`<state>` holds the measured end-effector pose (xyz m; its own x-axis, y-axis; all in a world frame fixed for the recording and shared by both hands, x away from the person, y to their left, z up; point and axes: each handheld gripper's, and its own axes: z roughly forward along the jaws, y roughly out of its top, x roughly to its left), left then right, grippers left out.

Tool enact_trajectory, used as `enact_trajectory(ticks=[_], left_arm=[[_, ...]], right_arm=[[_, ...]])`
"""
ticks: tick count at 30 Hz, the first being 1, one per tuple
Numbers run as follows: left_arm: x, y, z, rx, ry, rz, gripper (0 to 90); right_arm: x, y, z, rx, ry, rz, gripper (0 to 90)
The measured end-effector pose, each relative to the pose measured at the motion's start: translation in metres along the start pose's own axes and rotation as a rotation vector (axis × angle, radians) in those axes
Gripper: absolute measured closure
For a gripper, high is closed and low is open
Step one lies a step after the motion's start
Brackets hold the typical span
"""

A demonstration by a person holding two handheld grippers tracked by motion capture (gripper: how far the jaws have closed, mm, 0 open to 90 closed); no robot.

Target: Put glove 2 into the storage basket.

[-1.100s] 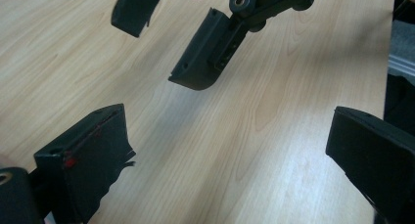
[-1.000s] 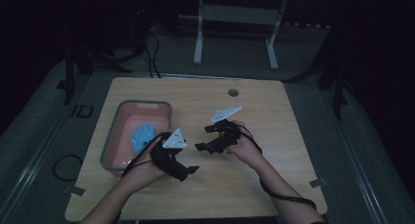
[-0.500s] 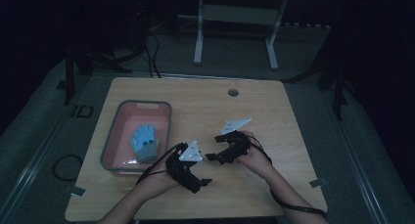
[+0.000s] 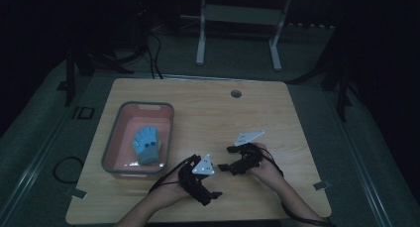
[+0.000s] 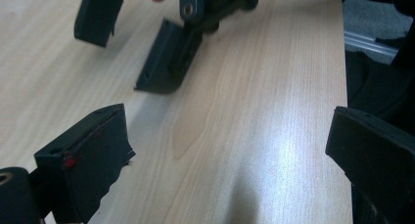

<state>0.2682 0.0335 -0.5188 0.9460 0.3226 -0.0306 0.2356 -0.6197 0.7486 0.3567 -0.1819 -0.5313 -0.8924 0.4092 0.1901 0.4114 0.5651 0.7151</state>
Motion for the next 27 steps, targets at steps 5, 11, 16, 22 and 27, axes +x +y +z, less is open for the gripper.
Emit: enact_trajectory(ticks=[5, 11, 16, 22, 27], left_arm=[[-0.003, -0.001, 0.010, 0.010, -0.006, 0.021, 2.7], [-0.004, -0.004, 0.018, 0.003, -0.021, 0.018, 2.8], [-0.005, -0.007, 0.021, -0.001, -0.028, 0.023, 2.8], [-0.006, -0.013, 0.024, -0.013, -0.037, 0.024, 2.8], [-0.007, -0.018, 0.026, -0.008, -0.023, 0.034, 2.8]], right_arm=[[-0.004, -0.015, -0.007, -0.012, -0.015, 0.015, 14.4], [-0.007, -0.030, -0.014, -0.020, -0.032, 0.024, 14.2], [-0.008, -0.039, -0.020, -0.026, -0.050, 0.030, 14.2], [-0.006, -0.051, -0.023, -0.014, -0.051, 0.037, 14.0], [-0.005, -0.062, -0.029, -0.019, -0.057, 0.056, 14.0]])
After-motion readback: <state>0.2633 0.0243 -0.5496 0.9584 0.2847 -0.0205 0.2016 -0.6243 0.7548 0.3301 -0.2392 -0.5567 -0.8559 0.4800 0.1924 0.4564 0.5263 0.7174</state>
